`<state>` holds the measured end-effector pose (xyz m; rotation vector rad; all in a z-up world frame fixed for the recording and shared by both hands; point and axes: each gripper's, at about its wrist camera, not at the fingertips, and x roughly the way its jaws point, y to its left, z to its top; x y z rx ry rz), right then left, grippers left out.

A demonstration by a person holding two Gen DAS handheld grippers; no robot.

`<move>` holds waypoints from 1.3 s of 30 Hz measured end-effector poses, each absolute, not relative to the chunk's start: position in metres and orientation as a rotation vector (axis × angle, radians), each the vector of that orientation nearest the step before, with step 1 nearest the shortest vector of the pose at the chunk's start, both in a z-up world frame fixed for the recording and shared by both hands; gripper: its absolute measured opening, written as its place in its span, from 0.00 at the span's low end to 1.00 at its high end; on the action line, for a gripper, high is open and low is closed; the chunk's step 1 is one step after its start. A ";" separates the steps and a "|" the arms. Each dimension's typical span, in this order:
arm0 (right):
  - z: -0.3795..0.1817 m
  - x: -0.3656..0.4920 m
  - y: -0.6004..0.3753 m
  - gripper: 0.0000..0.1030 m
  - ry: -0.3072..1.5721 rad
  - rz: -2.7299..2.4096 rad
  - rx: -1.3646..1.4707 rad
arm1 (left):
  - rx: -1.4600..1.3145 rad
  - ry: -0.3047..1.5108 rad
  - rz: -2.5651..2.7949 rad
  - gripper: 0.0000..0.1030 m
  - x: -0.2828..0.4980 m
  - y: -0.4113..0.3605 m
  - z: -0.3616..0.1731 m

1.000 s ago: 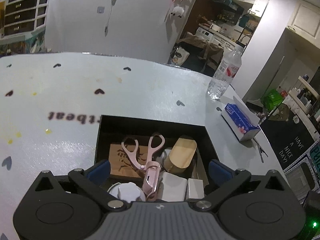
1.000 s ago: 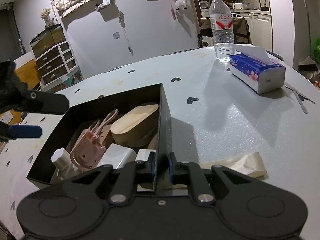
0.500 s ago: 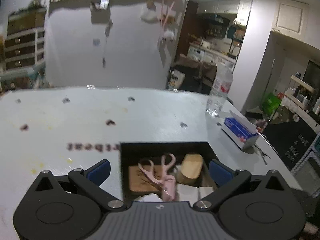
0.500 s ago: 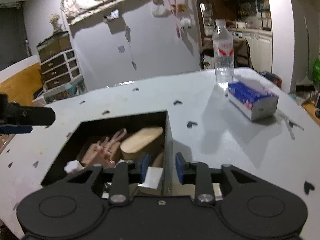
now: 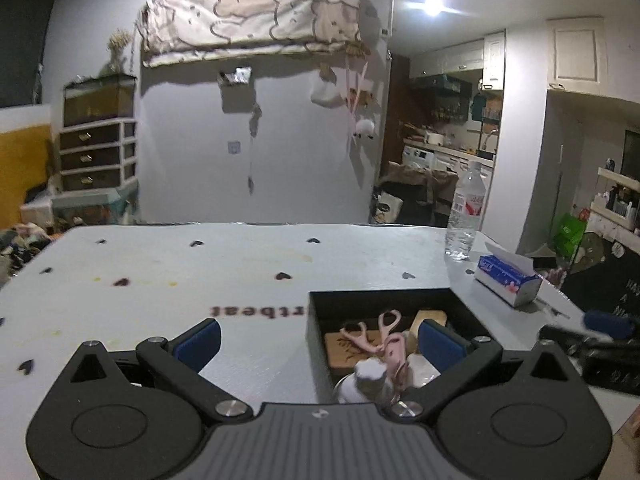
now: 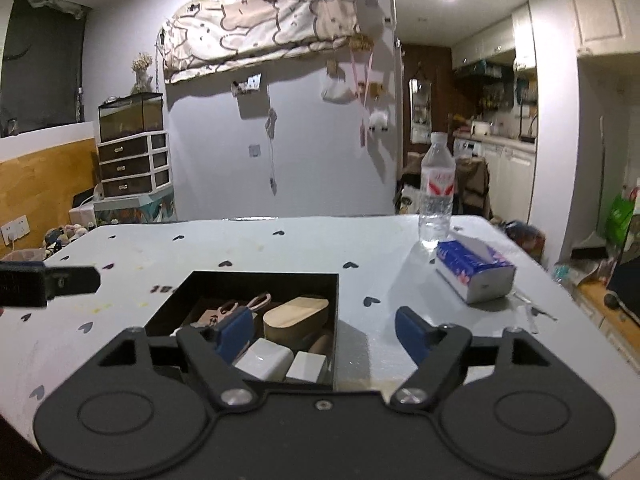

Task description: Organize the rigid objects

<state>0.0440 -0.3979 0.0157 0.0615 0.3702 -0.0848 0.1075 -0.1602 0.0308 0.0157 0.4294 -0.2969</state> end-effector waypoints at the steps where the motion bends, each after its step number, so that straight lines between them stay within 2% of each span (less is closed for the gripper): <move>1: 0.015 0.038 -0.397 0.83 0.361 -0.090 0.059 | 0.018 0.424 -0.292 1.00 0.102 -0.158 0.028; 12: 0.008 -0.018 -0.380 0.99 0.275 -0.116 0.030 | 0.024 0.376 -0.253 1.00 0.048 -0.132 0.007; 39: 0.004 -0.035 -0.370 1.00 0.274 -0.136 0.024 | 0.031 0.358 -0.256 1.00 0.020 -0.123 0.002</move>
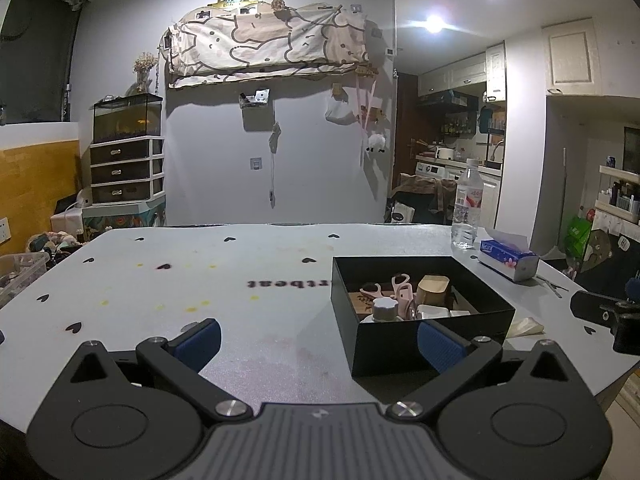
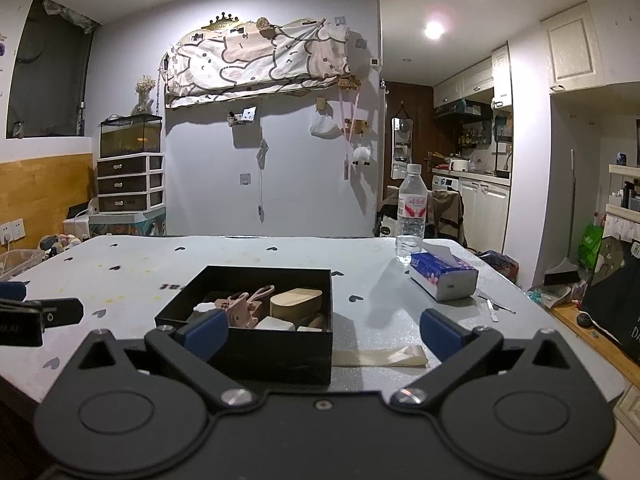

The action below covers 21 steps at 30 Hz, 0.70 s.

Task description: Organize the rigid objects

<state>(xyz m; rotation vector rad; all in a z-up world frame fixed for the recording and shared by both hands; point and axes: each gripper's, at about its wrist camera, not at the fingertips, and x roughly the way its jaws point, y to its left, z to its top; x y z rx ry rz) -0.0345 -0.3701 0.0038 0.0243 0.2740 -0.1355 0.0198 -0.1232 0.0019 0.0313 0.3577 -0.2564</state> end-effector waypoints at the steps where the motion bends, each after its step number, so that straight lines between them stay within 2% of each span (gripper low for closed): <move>1: 0.004 -0.035 -0.370 1.00 0.274 -0.135 0.024 | 0.031 0.358 -0.257 1.00 0.020 -0.124 0.002; 21: 0.005 -0.036 -0.369 1.00 0.276 -0.137 0.025 | 0.033 0.357 -0.261 1.00 0.018 -0.125 0.004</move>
